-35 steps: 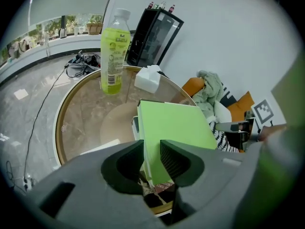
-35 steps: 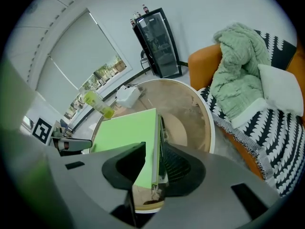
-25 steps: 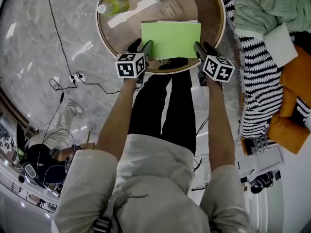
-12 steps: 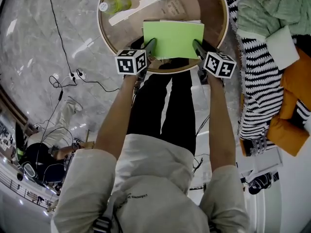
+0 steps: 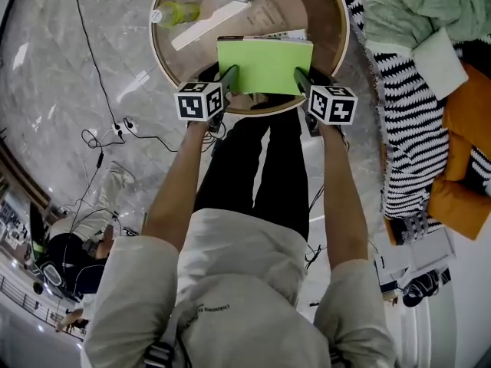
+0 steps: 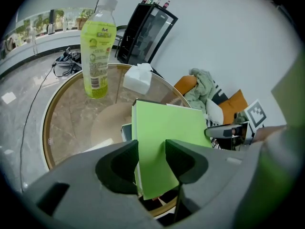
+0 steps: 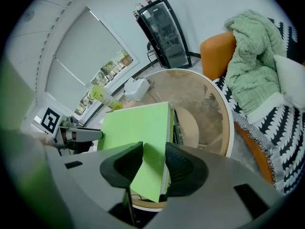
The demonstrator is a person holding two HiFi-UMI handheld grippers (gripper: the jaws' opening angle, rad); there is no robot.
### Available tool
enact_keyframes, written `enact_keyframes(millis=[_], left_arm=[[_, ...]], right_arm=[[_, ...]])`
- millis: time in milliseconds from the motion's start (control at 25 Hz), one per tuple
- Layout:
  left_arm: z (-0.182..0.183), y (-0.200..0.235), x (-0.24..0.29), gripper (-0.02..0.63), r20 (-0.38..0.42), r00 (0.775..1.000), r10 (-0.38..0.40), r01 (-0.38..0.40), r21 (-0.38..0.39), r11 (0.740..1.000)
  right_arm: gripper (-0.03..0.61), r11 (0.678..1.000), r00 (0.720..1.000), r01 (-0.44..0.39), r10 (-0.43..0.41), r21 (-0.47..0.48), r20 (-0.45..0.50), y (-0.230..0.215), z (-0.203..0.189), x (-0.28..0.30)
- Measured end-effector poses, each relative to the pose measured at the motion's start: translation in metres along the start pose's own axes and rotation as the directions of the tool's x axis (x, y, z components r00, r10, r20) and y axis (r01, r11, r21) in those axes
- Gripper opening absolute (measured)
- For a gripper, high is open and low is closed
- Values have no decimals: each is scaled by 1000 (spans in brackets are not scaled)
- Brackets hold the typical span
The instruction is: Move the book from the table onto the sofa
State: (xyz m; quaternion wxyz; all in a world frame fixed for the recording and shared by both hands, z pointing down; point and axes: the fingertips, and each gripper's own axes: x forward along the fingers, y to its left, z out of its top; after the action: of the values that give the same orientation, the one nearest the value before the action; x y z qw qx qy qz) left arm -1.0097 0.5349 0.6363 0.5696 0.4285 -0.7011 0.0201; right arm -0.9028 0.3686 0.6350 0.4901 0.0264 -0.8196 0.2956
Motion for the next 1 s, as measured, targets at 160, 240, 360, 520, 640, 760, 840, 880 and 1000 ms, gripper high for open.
enact_keyframes(millis=[160, 240, 360, 520, 640, 760, 840, 880, 1000], left_arm=[[10, -19, -27, 179, -1, 1000, 7, -7, 43, 999], [24, -29, -46, 179, 22, 1000, 7, -9, 75, 997], [45, -39, -75, 179, 57, 998, 8, -14, 101, 995], [57, -63, -114, 178, 129, 992, 8, -24, 118, 993], [74, -78, -141, 178, 188, 982, -15, -14, 152, 988], [77, -86, -161, 178, 216, 976, -16, -20, 166, 986], [76, -98, -167, 178, 236, 971, -32, -5, 153, 988], [74, -106, -170, 178, 247, 968, -44, 9, 144, 989], [70, -119, -185, 179, 269, 961, -63, 25, 142, 990]], right_arm=[[144, 1000, 1000, 11, -10, -22, 26, 12, 8, -25], [143, 999, 998, 11, -9, -30, 62, 22, 18, -43], [143, 999, 994, 10, -4, -53, 111, 42, 38, -67], [143, 996, 989, 35, -22, -86, 148, 64, 47, -112], [141, 994, 978, 54, -33, -94, 208, 80, 63, -142], [141, 993, 970, 64, -39, -98, 239, 91, 64, -157], [141, 991, 968, 89, -63, -96, 245, 90, 61, -172], [141, 990, 966, 106, -79, -98, 247, 89, 60, -180], [141, 985, 960, 134, -102, -105, 262, 97, 58, -203]])
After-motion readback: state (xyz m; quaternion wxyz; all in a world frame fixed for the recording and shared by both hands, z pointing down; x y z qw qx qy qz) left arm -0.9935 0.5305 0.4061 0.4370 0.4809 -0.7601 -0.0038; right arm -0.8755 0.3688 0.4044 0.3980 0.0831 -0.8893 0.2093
